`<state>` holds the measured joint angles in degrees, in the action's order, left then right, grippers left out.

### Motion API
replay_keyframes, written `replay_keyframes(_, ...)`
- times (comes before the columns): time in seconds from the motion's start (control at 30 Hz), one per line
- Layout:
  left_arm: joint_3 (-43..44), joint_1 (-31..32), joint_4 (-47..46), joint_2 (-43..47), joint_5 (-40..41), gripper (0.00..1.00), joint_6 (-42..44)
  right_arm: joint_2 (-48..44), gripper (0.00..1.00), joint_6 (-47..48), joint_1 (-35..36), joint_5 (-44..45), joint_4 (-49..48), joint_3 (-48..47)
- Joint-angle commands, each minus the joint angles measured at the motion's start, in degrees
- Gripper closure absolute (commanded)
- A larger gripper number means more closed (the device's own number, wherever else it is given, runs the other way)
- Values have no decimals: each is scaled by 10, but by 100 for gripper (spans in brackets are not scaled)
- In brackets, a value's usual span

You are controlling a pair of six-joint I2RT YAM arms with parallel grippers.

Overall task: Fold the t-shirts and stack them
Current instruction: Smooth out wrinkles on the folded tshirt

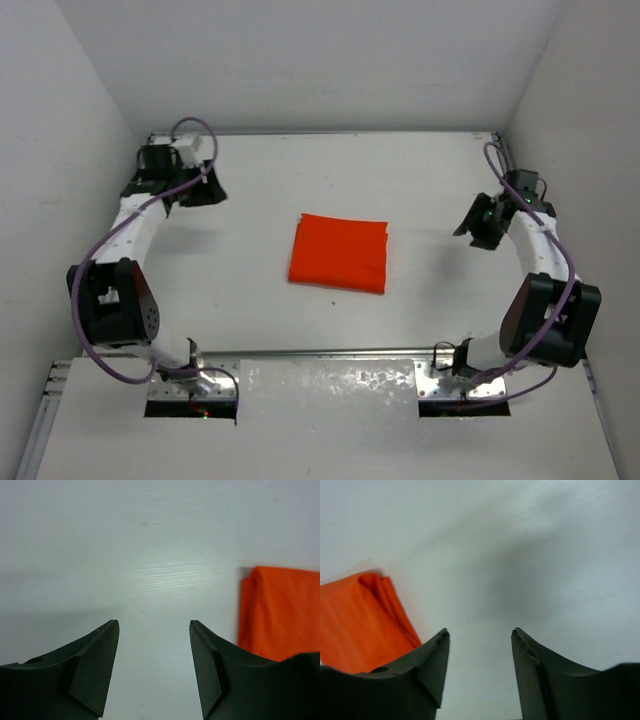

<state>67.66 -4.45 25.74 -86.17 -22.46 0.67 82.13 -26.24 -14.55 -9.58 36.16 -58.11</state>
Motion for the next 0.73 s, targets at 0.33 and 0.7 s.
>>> replay_keyframes(0.33,-63,-113,2,42,76,44,21,-52,35,41,-86,-24,34,40)
replay_keyframes(0.7,-63,-114,1,48,61,44,21,-116,29,37,-86,-58,-32,91)
